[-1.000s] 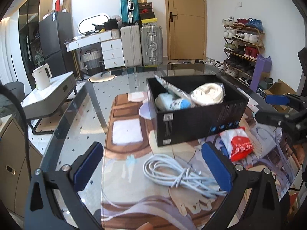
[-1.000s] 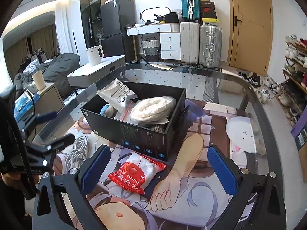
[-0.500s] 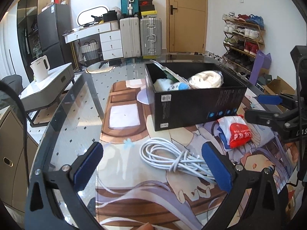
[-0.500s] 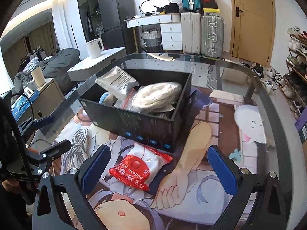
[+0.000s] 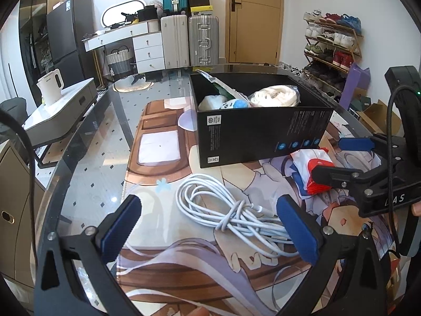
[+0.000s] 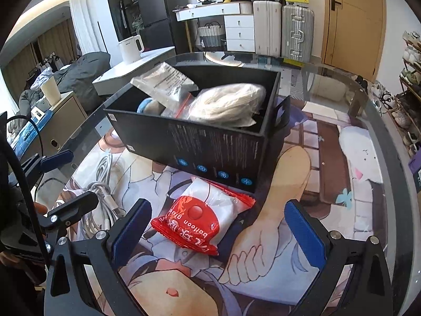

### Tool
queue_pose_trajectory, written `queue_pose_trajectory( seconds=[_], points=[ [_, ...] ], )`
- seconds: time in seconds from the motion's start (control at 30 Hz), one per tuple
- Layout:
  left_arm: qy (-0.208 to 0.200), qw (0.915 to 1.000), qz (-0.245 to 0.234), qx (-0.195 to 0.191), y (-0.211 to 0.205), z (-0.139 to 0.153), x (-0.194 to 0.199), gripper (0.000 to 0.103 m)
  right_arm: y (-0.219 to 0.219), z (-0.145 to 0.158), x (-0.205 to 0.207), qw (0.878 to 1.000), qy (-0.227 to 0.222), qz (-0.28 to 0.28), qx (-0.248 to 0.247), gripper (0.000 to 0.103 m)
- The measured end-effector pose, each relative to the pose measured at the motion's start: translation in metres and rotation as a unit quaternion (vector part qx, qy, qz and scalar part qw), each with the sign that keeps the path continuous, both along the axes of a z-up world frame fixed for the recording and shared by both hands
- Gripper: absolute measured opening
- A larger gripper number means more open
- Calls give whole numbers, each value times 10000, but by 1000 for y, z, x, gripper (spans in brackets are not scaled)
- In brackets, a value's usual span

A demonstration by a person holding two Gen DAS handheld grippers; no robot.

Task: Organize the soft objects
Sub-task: 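Move the right tool to the red balloon glue bag while the left tool approaches the white cable, then grasp the red bag with the right tool while the left tool grasps the white cable coil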

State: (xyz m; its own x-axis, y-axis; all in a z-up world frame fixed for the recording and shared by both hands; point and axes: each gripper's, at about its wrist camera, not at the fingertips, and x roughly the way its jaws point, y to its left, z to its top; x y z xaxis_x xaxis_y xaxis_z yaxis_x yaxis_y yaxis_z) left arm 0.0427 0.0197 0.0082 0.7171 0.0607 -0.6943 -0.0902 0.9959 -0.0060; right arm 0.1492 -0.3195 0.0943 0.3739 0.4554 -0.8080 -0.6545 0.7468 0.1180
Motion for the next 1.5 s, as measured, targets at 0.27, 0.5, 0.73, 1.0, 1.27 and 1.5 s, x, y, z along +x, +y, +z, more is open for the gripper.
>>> queue_pose_trajectory(
  seconds=[0.27, 0.5, 0.73, 1.0, 1.27, 1.5],
  points=[
    [205, 9998, -78, 16, -1, -12, 1, 103, 10, -16, 2, 9997, 83, -52, -242, 102],
    [264, 9995, -134, -64, 1, -13, 1, 103, 11, -19, -1, 9987, 44, 82, -510, 102],
    [288, 9992, -168, -231, 5, -12, -1, 103, 3, -16, 2, 9992, 73, 118, -364, 102],
    [275, 9978, -190, -575, 7, -9, 4, 103, -2, -16, 4, 9994, 121, -146, -273, 102],
    [313, 9965, -474, -617, -5, -6, 21, 103, 2, -19, 1, 9989, 23, -124, -444, 102],
    [381, 9956, -686, -522, -19, -8, 29, 103, 0, -23, 2, 9979, -75, -184, -612, 102]
  ],
)
